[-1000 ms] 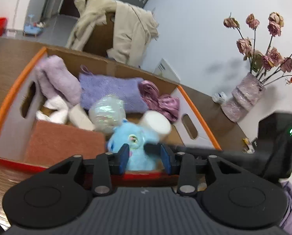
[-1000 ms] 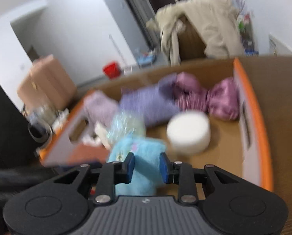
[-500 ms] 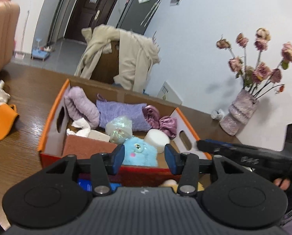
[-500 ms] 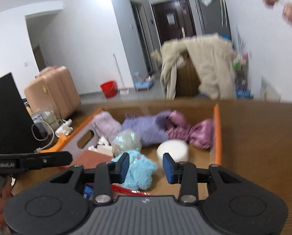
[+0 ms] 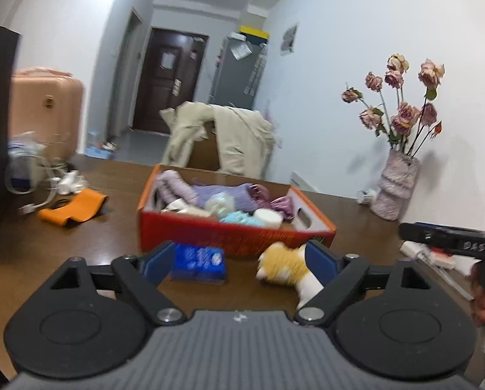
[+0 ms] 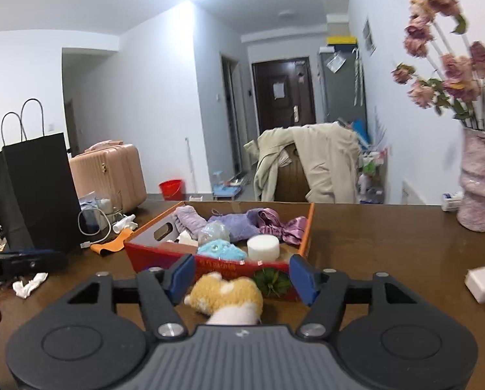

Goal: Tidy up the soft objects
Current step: 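Grasp the white-and-yellow sheep plush with both grippers and lift it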

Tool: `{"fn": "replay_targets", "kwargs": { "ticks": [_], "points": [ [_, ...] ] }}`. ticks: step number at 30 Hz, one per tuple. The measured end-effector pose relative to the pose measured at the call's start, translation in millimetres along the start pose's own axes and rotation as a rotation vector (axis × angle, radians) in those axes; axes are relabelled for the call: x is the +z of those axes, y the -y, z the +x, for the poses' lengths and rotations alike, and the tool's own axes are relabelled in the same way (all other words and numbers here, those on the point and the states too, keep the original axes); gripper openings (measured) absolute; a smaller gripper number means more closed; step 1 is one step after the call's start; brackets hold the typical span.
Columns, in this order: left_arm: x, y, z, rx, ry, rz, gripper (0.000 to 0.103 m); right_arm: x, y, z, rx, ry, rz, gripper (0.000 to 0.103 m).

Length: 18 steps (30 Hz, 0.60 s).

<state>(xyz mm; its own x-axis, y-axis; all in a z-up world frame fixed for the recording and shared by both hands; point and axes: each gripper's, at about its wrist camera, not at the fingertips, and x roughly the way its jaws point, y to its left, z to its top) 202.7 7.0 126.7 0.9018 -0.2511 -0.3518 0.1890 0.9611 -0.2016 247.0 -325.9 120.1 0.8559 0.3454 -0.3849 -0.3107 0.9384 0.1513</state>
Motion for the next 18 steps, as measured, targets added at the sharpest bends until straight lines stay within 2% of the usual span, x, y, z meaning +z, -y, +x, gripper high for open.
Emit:
{"fn": "replay_targets", "kwargs": {
  "ticks": [4, 8, 14, 18],
  "points": [
    [-27.2, 2.6, -11.7, 0.021, -0.053, -0.011, 0.092, -33.3, 2.8, -19.3, 0.028, -0.041, 0.05, 0.064],
    [-32.7, 7.9, -12.0, 0.047, -0.065, -0.002, 0.092, -54.3, 9.9, -19.1, -0.001, -0.097, 0.074, 0.064],
    [-32.1, 18.9, 0.6, 0.019, -0.074, 0.018, 0.093, -60.0, 15.4, -14.1, -0.014, -0.104, 0.09, 0.064],
    [-32.2, 19.0, 21.7, 0.029, -0.114, 0.019, 0.094, -61.6, 9.5, 9.9, -0.009, -0.141, 0.073, 0.064]
  ]
}}
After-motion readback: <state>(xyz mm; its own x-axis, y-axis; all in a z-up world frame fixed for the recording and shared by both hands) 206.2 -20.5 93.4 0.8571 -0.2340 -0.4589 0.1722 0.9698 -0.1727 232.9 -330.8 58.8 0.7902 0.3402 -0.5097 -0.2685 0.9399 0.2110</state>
